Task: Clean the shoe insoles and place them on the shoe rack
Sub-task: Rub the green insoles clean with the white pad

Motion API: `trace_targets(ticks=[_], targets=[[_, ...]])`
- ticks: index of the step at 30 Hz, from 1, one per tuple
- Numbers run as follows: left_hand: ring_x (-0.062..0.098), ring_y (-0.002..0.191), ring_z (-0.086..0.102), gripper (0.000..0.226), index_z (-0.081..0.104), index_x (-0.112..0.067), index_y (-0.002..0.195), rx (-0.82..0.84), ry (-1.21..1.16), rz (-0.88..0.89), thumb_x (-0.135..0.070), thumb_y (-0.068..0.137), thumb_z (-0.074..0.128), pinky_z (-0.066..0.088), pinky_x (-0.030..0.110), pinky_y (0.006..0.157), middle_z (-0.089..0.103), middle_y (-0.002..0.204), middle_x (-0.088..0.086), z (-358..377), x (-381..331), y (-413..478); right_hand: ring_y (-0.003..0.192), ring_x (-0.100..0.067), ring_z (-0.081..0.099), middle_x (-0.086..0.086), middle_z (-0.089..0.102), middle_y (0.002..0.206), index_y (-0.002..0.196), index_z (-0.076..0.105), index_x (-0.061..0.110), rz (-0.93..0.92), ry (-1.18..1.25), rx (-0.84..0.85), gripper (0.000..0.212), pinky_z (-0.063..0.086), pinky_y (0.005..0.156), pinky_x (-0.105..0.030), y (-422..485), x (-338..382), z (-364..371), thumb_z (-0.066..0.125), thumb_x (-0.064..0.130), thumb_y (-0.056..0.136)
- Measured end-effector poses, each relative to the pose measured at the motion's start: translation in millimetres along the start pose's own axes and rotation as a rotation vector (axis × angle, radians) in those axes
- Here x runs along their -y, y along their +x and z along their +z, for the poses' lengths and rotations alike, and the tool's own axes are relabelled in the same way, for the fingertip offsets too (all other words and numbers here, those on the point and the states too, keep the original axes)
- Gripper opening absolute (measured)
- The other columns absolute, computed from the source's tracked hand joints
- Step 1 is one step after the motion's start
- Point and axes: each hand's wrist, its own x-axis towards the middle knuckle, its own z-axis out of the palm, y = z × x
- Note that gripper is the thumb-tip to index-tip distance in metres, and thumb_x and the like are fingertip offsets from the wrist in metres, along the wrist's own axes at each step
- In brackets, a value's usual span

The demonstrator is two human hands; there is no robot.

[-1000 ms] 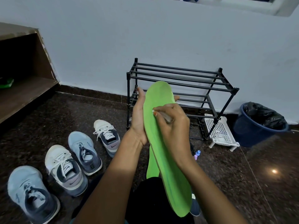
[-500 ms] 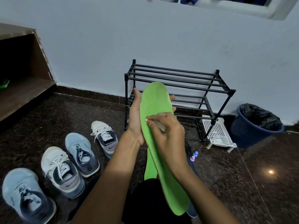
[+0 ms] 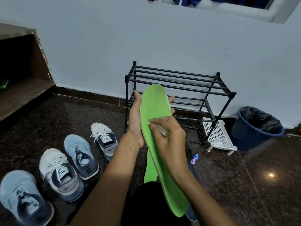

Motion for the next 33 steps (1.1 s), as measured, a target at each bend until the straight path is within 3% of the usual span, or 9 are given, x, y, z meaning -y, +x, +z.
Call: trace_targets(ticks=[4,7,11,16,22,27,31,33], targets=[[0.031,0.109,0.061,0.085,0.053,-0.012,0.131,-0.011,0.014,0.005,-0.073,0.085,0.015,0.048,0.042,0.095,0.058,0.132,0.017,1.3,-0.5,-1.3,0.083,-0.013,0.056,0.000,0.057,0.084,0.090,0.071,0.007,-0.026,-0.066,0.012,0.011,0.043,0.076,-0.014,6.5,-1.5,-4.5,0.064,0.003,0.083],[0.031,0.122,0.054,0.090,0.047,-0.007,0.137,-0.004,0.019,-0.004,-0.074,0.084,0.018,0.046,0.042,0.100,0.054,0.136,0.018,1.6,0.7,-1.8,0.084,-0.018,0.054,0.000,0.053,0.085,0.093,0.070,0.005,-0.036,-0.146,-0.062,0.012,0.045,0.077,-0.023,20.2,-7.1,-9.0,0.062,0.002,0.084],[0.030,0.125,0.053,0.089,0.051,-0.007,0.133,-0.001,0.020,-0.010,-0.074,0.080,0.024,0.047,0.042,0.101,0.055,0.135,0.017,2.7,2.2,-1.9,0.089,-0.020,0.055,-0.001,0.053,0.089,0.097,0.068,0.003,-0.006,-0.179,-0.145,0.015,0.049,0.081,-0.032,33.0,-14.5,-13.0,0.060,0.001,0.086],[0.035,0.126,0.049,0.084,0.055,-0.010,0.128,-0.042,-0.011,0.009,-0.073,0.083,0.021,0.045,0.044,0.100,0.054,0.135,0.019,1.5,0.5,-1.0,0.086,-0.017,0.055,-0.001,0.055,0.087,0.097,0.069,0.004,0.015,-0.120,-0.093,0.014,0.043,0.078,-0.016,15.9,-8.1,-4.0,0.061,0.002,0.085],[0.034,0.122,0.054,0.083,0.054,-0.015,0.129,-0.056,0.035,0.003,-0.073,0.087,0.011,0.052,0.039,0.091,0.057,0.133,0.015,0.2,-0.6,-1.0,0.084,-0.013,0.056,0.000,0.057,0.086,0.091,0.071,0.007,-0.023,-0.073,0.005,0.012,0.041,0.076,-0.011,1.4,-2.8,-3.8,0.063,0.001,0.083],[0.034,0.128,0.048,0.084,0.056,-0.011,0.126,-0.011,0.006,0.001,-0.074,0.083,0.019,0.039,0.048,0.107,0.053,0.137,0.018,2.9,0.9,-2.4,0.083,-0.019,0.055,0.000,0.053,0.085,0.095,0.069,0.002,-0.017,-0.184,-0.108,0.014,0.041,0.073,-0.015,25.4,-11.9,-13.5,0.062,0.000,0.084],[0.034,0.127,0.050,0.084,0.056,-0.010,0.126,-0.002,0.002,0.004,-0.073,0.081,0.023,0.041,0.047,0.105,0.053,0.136,0.018,3.6,1.2,-2.4,0.087,-0.019,0.055,0.000,0.053,0.087,0.096,0.068,0.002,0.018,-0.180,-0.149,0.014,0.043,0.076,-0.020,27.8,-14.3,-12.0,0.060,0.001,0.085],[0.036,0.129,0.047,0.084,0.055,-0.011,0.128,-0.024,0.007,0.011,-0.073,0.082,0.020,0.042,0.046,0.104,0.054,0.135,0.019,2.7,0.8,-2.1,0.085,-0.018,0.055,0.000,0.054,0.086,0.096,0.069,0.004,0.018,-0.149,-0.117,0.013,0.042,0.075,-0.016,18.2,-11.4,-7.2,0.061,0.002,0.085]])
